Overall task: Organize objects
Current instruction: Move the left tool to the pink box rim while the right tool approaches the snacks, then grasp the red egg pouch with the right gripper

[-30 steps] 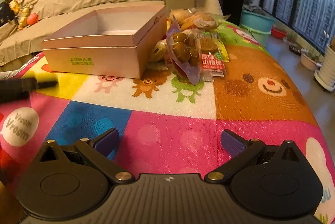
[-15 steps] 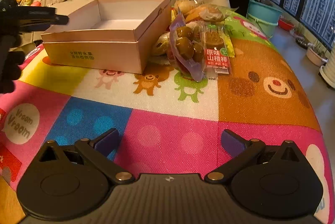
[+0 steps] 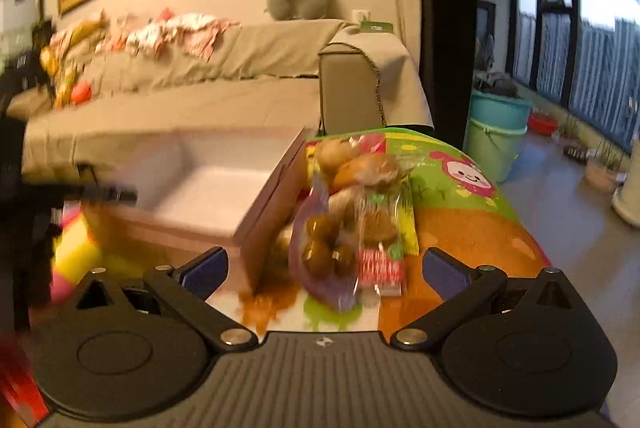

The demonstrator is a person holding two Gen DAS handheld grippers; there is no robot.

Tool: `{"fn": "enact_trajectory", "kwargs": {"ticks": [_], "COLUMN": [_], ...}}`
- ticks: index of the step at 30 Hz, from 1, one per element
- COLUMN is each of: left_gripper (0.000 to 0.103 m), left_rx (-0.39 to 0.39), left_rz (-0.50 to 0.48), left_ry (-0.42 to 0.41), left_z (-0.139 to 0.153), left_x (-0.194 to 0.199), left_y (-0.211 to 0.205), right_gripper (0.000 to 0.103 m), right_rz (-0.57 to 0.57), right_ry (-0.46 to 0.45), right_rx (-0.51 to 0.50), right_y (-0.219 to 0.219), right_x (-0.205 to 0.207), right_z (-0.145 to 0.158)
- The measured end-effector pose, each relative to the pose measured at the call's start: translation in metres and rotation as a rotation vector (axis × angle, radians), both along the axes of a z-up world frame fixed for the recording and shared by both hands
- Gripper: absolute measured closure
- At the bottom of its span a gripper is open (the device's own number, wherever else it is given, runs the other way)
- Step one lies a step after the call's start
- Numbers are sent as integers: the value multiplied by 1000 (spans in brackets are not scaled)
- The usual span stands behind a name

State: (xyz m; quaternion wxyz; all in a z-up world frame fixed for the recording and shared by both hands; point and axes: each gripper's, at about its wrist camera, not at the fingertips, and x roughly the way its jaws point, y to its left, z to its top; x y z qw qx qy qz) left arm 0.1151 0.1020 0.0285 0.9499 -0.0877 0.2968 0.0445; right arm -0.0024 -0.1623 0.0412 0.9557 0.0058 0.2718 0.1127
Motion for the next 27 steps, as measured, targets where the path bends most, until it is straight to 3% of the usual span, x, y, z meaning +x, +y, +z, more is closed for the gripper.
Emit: {"fn": "enact_trajectory", "kwargs": {"ticks": [4, 9, 14, 19, 21, 27], "left_gripper": [85, 85, 85, 85, 85, 85], "left_rx": [-24, -62, -74, -81, -77, -70], "left_rz": [7, 3, -9, -17, -19, -18], "left_ry": [-33, -55, -56, -63, -67, -72], "left_z": [-2, -5, -6, -7, -7, -8], "left_x": [-7, -5, -5, -5, -6, -6], "left_y": [5, 12, 14, 16, 16, 15], "right_gripper": [3, 30, 46, 46, 46, 43], "right_rz": [-44, -33, -53, -152, -237, -297], "right_ry": [18, 84, 93, 28, 0, 9], "right_rx": [86, 108, 38, -17, -88, -136], "right_y": [-8, 2, 15, -1, -6, -26], "right_x": [21, 43, 43, 35, 31, 21], "right_z": [4, -11, -21, -13, -12, -25]}}
